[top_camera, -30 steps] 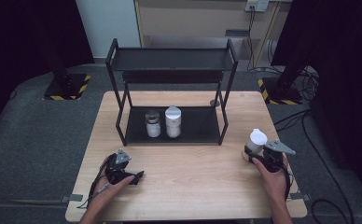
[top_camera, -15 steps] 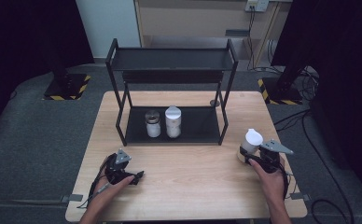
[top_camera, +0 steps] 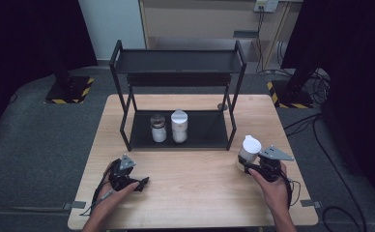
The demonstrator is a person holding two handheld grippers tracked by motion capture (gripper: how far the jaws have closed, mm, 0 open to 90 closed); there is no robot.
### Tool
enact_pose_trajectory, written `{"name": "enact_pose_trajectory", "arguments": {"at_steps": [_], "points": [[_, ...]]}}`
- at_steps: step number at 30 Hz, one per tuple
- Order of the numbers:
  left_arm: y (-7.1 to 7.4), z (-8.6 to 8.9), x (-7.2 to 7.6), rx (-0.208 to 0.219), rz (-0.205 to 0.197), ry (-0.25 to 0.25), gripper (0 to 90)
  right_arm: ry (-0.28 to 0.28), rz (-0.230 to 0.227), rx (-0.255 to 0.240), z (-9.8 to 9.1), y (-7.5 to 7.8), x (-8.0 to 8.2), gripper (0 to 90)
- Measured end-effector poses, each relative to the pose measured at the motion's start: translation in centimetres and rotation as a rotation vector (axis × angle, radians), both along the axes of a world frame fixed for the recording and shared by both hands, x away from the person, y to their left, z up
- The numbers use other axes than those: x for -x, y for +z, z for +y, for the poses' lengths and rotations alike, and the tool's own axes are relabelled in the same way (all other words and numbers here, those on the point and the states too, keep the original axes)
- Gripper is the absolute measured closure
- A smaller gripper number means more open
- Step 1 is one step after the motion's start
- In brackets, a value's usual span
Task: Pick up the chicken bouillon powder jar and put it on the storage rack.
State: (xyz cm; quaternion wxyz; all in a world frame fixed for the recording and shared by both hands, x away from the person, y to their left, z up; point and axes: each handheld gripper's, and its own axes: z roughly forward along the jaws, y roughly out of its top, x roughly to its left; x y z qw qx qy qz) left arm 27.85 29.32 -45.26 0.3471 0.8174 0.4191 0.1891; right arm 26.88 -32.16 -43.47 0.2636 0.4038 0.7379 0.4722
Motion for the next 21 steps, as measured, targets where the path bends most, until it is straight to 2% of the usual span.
{"name": "enact_pose_trajectory", "arguments": {"at_steps": [7, 21], "points": [[0.0, 0.0, 0.0, 0.002, 0.0, 0.001, 0.0, 0.055, -0.013, 0.006, 1.5, 0.5, 0.2, 31.7], [0.0, -0.1, 0.1, 0.001, 0.0, 0.007, 0.0, 0.136, 0.011, 0.044, 4.2, 0.7, -0.6, 31.7]]}}
